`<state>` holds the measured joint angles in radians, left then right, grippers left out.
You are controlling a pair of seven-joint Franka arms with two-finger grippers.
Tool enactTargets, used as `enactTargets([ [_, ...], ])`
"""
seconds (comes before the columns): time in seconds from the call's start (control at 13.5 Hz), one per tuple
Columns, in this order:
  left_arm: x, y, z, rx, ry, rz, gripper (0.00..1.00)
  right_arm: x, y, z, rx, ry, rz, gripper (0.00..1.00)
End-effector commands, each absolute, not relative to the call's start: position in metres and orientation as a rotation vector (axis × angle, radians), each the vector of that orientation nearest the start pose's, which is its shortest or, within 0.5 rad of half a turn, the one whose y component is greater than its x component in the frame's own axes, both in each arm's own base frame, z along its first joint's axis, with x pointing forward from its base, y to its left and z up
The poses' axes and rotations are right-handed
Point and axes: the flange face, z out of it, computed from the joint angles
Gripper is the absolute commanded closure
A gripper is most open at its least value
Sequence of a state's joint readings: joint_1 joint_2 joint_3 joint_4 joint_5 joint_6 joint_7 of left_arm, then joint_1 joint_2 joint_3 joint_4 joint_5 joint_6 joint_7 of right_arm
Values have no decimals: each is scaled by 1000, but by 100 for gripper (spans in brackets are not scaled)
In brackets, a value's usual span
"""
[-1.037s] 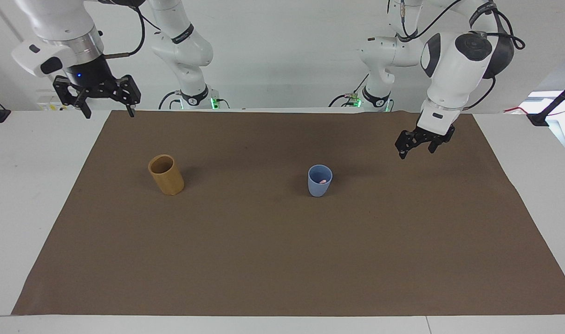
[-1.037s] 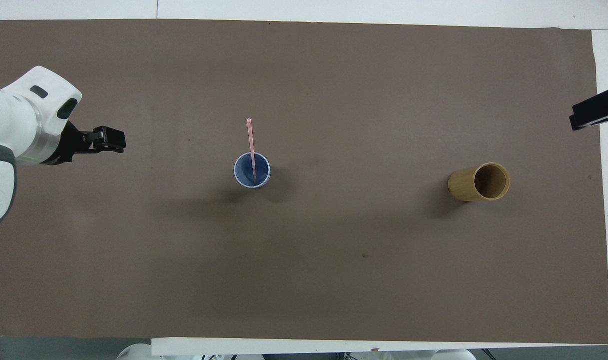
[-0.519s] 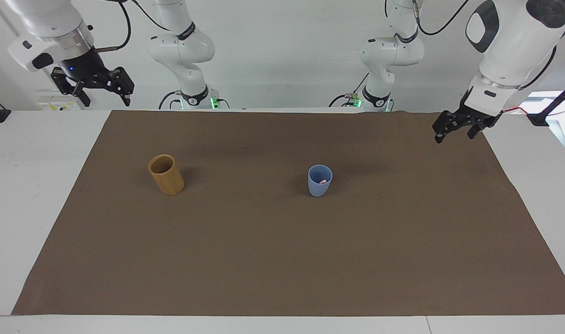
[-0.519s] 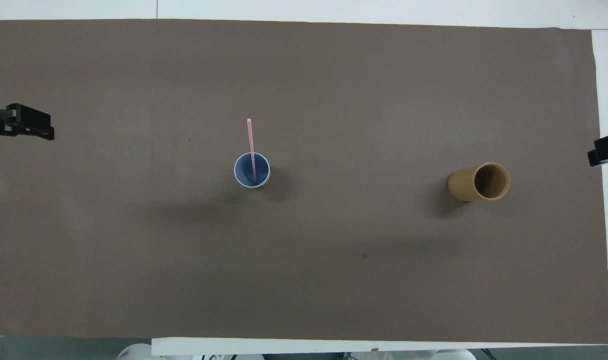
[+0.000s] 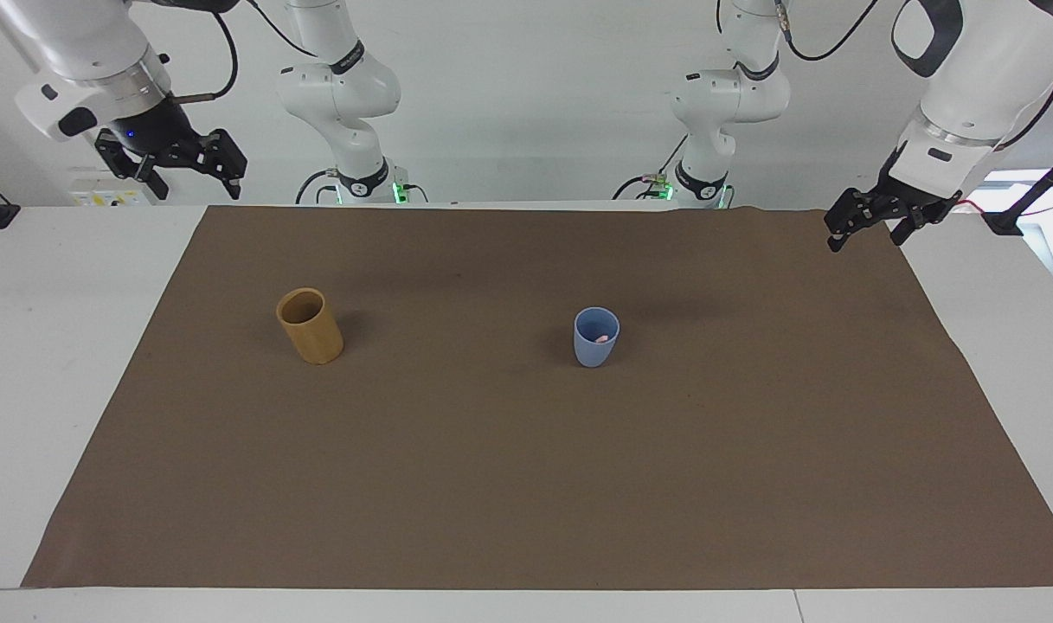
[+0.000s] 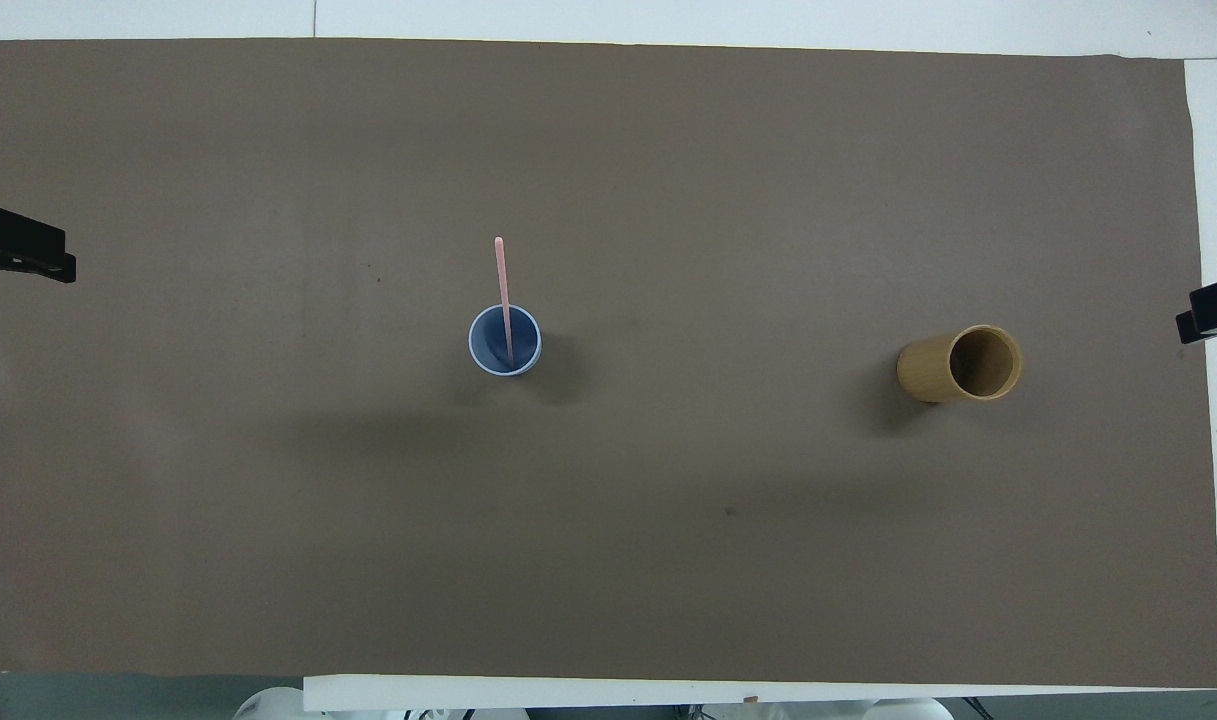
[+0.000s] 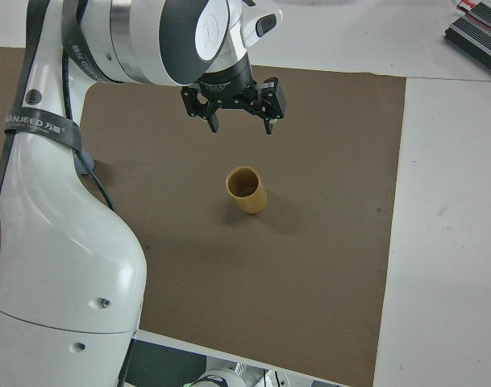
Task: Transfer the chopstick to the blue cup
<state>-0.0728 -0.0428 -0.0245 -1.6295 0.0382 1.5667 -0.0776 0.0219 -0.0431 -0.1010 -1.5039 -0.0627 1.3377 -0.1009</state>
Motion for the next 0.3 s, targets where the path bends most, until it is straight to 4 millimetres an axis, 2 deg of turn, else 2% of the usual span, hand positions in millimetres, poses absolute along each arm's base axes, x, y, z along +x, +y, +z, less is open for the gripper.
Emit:
enactTargets([
  [0.0, 540, -48, 623, -3107, 54, 49, 0, 505, -50, 657, -3163, 26, 182, 0],
  [0.22, 539, -48, 622, -3107, 54, 51, 0, 504, -50, 653, -3160, 28, 194, 0],
])
